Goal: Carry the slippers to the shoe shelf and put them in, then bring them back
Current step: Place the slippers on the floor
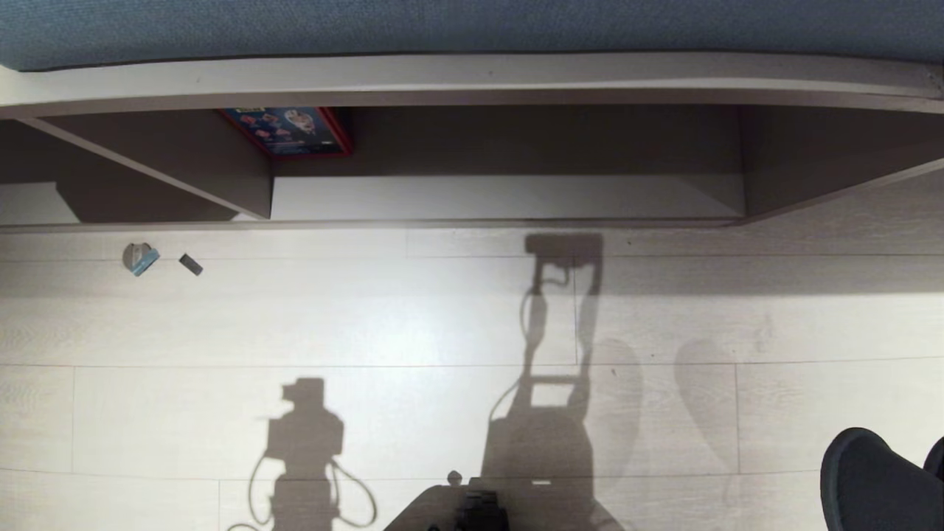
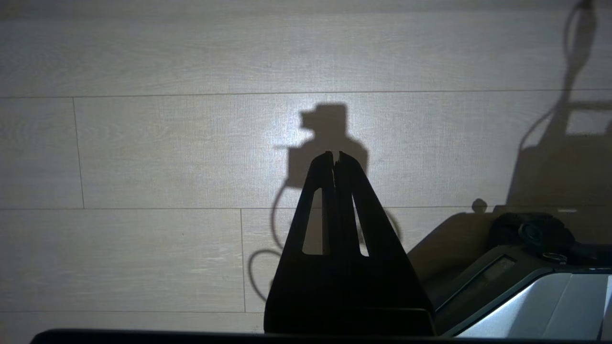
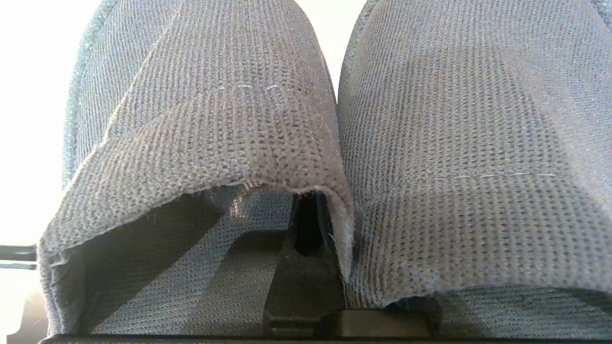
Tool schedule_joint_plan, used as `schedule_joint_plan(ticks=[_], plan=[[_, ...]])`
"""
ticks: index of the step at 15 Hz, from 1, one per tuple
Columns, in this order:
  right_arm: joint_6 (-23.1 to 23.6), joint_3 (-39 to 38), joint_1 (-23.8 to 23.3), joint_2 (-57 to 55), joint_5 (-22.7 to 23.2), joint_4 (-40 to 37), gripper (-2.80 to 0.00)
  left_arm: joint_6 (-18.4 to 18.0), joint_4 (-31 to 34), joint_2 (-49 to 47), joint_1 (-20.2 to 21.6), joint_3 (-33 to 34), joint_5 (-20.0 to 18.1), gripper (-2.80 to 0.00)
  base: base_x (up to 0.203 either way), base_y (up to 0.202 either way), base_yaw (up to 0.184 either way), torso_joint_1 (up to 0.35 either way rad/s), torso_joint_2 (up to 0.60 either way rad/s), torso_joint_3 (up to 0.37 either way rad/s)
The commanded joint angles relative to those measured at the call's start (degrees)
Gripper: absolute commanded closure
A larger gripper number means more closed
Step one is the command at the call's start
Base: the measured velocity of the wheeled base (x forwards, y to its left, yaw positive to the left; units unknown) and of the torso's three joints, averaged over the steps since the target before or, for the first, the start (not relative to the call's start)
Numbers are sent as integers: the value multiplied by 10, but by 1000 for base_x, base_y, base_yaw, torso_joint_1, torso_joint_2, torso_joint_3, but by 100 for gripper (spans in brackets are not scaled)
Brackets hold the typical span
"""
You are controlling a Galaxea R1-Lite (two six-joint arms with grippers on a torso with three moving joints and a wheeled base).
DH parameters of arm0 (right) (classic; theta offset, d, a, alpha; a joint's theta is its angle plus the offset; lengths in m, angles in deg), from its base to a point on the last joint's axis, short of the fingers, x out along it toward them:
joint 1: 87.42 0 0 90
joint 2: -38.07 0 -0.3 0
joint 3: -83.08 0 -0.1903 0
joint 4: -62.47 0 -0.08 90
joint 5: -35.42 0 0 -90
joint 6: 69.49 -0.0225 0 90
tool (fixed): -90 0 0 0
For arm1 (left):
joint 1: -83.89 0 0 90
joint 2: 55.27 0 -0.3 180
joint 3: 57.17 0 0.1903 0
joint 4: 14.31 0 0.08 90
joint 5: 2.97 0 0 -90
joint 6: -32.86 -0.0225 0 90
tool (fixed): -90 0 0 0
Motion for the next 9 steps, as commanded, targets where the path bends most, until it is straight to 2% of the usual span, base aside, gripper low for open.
schedule_joint_plan(ticks=[1, 9], plan=[[0, 0, 0, -2, 0, 0, 0, 0, -1, 0, 0, 0, 0, 0, 0, 0, 0, 2, 7, 204], [0, 0, 0, -2, 0, 0, 0, 0, -1, 0, 0, 0, 0, 0, 0, 0, 0, 1, 3, 204]])
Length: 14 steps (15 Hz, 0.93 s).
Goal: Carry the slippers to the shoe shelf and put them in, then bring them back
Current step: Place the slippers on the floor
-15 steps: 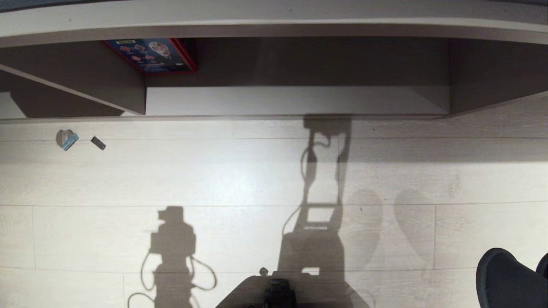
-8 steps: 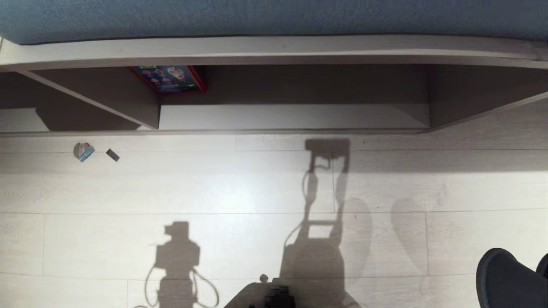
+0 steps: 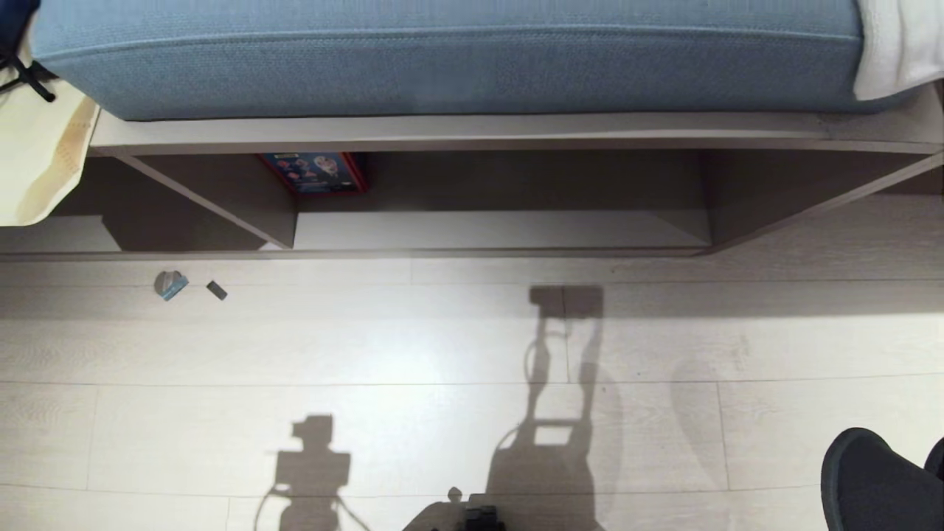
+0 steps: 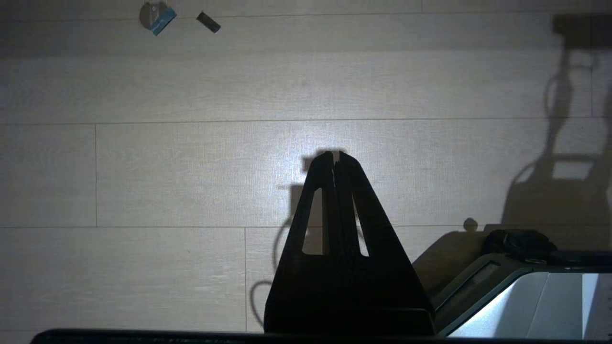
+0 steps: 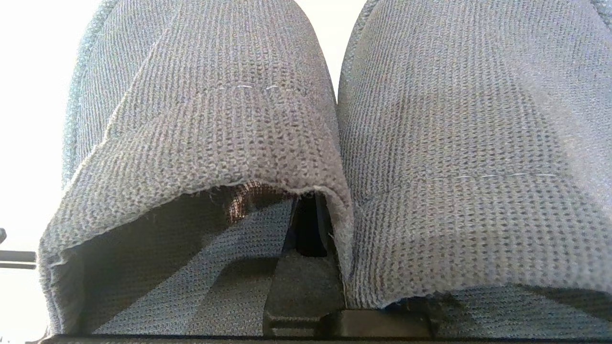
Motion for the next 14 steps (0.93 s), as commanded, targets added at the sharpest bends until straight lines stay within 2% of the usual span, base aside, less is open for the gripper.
schedule_joint_plan(ticks=[1, 14], plan=[[0, 0, 0, -1, 0, 0, 0, 0, 0, 0, 0, 0, 0, 0, 0, 0, 0, -2, 2, 207], [0, 0, 0, -1, 0, 0, 0, 0, 0, 0, 0, 0, 0, 0, 0, 0, 0, 2, 2, 202]])
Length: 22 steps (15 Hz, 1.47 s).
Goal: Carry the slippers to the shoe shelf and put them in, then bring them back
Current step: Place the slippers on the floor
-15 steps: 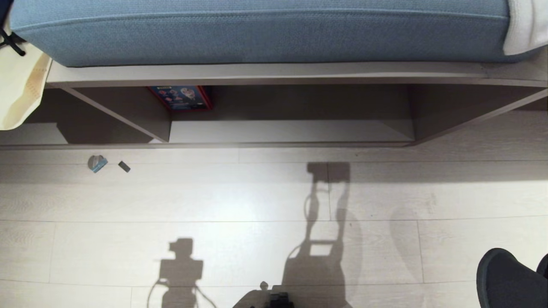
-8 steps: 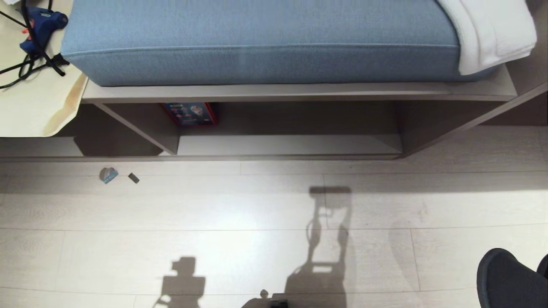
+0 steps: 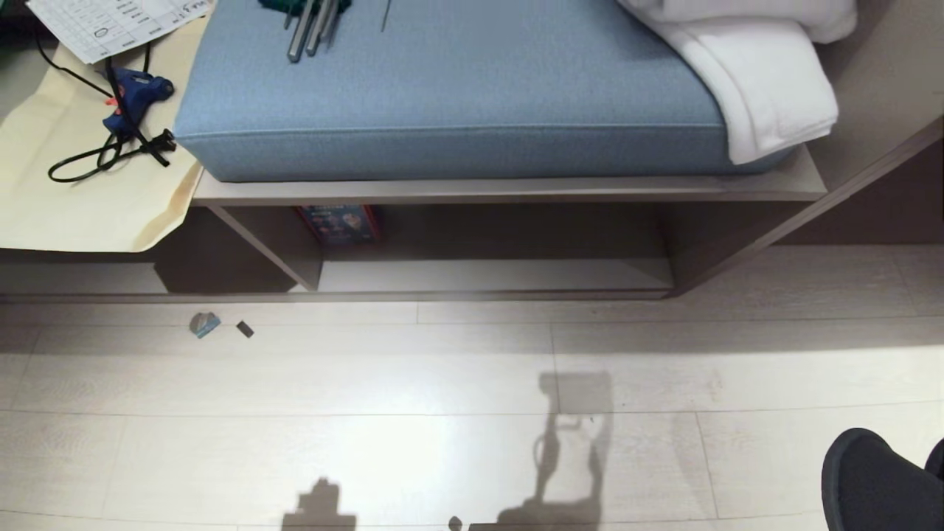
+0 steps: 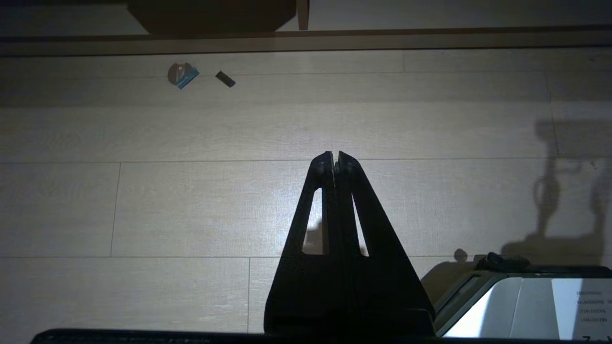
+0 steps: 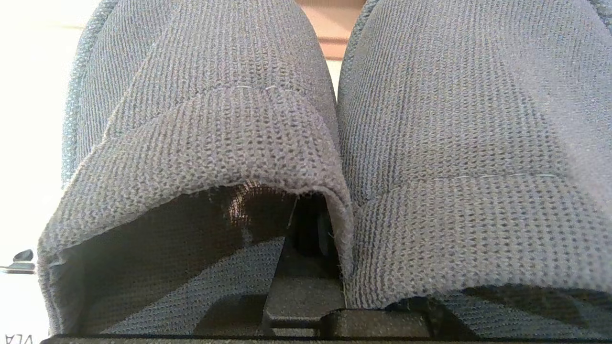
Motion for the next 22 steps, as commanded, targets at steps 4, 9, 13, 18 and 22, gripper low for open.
schedule_joint_plan(ticks=[4, 9, 13, 18, 22], plan=[[0, 0, 0, -1, 0, 0, 0, 0, 0, -1, 0, 0, 0, 0, 0, 0, 0, 2, 1, 200], [0, 0, 0, -1, 0, 0, 0, 0, 0, 0, 0, 0, 0, 0, 0, 0, 0, 4, 3, 203], [0, 0, 0, -1, 0, 0, 0, 0, 0, -1, 0, 0, 0, 0, 0, 0, 0, 3, 0, 201], [0, 0, 0, -1, 0, 0, 0, 0, -1, -1, 0, 0, 0, 0, 0, 0, 0, 2, 3, 200], [-1, 0, 0, -1, 0, 0, 0, 0, -1, -1, 0, 0, 0, 0, 0, 0, 0, 1, 1, 195]])
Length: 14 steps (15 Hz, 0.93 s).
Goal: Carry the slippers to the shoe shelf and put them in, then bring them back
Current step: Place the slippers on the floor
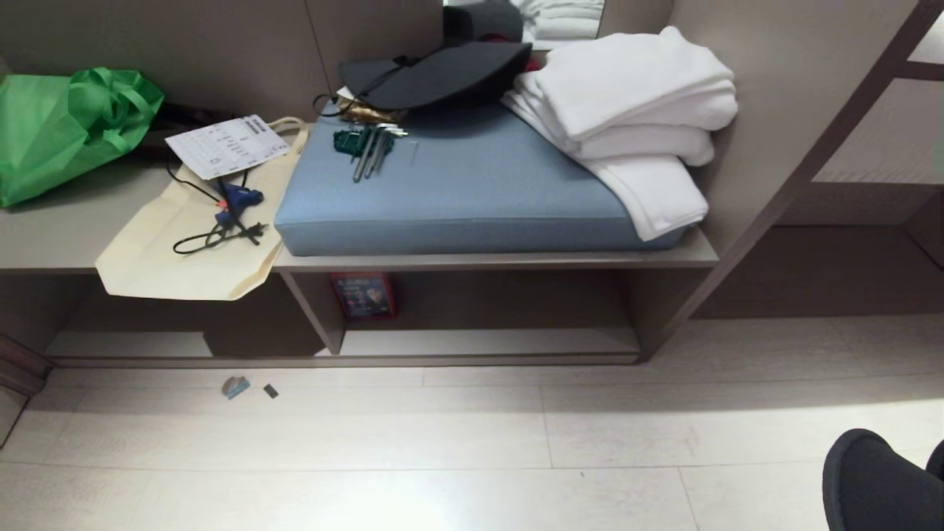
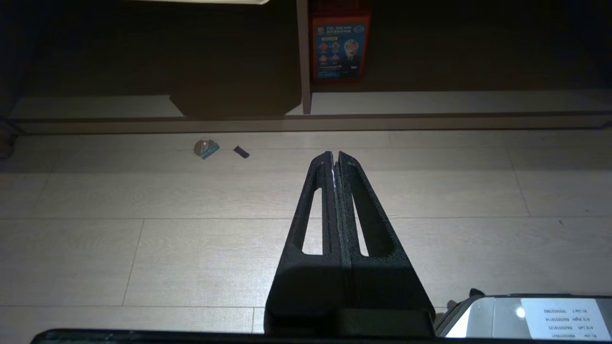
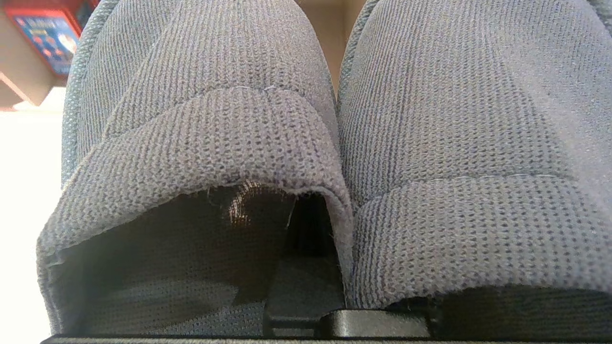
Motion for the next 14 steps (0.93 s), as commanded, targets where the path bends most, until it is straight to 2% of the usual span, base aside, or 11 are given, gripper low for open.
schedule_joint_plan(ticks=[1, 14], plan=[[-1, 0, 0, -1, 0, 0, 0, 0, 0, 0, 0, 0, 0, 0, 0, 0, 0, 0, 4, 200], [1, 0, 0, -1, 0, 0, 0, 0, -1, 0, 0, 0, 0, 0, 0, 0, 0, 2, 4, 203]])
